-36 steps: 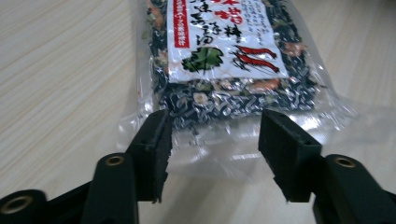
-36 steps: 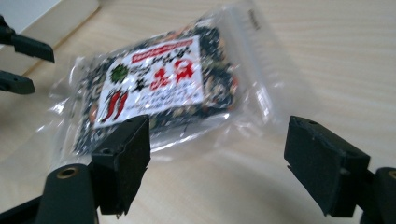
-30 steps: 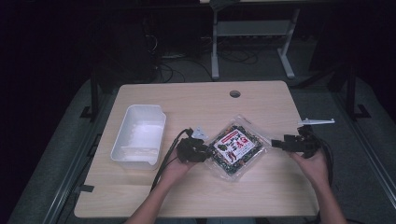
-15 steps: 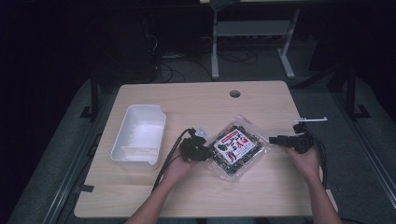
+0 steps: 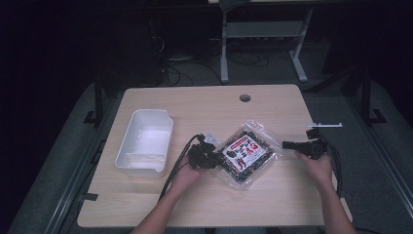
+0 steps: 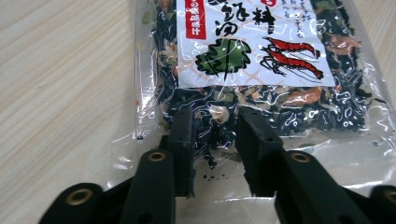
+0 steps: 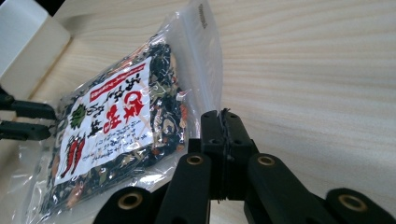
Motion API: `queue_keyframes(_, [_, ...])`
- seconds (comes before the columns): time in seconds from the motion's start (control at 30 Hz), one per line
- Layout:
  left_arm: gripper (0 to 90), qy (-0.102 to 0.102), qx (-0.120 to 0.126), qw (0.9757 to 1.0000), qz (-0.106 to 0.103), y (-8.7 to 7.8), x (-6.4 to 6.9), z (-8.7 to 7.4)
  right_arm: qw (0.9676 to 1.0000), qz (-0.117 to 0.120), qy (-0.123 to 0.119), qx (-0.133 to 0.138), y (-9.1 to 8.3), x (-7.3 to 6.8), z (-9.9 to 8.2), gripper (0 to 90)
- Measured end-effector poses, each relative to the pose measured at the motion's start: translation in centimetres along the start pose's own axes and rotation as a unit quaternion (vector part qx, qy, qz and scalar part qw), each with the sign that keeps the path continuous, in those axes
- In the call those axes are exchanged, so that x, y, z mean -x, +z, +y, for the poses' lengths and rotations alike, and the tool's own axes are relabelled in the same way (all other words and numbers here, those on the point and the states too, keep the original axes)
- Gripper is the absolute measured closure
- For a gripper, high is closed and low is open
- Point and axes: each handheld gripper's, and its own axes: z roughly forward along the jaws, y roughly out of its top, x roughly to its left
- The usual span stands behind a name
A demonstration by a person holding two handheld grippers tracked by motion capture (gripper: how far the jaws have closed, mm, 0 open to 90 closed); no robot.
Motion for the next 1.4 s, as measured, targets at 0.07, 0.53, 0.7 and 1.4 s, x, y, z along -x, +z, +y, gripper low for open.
queue_keyframes(0.07, [61.1,-0.004,0.011,0.9999,-0.001,-0.3,-0.1,0.0,0.9998,0.017,-0.004,0.009,-0.6,-0.3,0.1,89.4])
queue_keyframes(0.53, [22.7,-0.049,0.078,0.9952,-0.033,-0.9,-1.4,0.2,0.9908,0.091,-0.087,0.050,-5.7,-4.2,1.6,89.5])
queue_keyframes(0.7, [20.7,-0.059,0.088,0.9923,-0.065,-0.6,-1.8,0.7,0.9836,0.116,-0.124,0.062,-7.5,-6.2,2.6,89.6])
queue_keyframes(1.4, [58.4,-0.072,0.120,0.9666,-0.215,-1.0,-2.9,0.5,0.9731,0.160,-0.148,0.076,-8.0,-8.2,4.2,89.9])
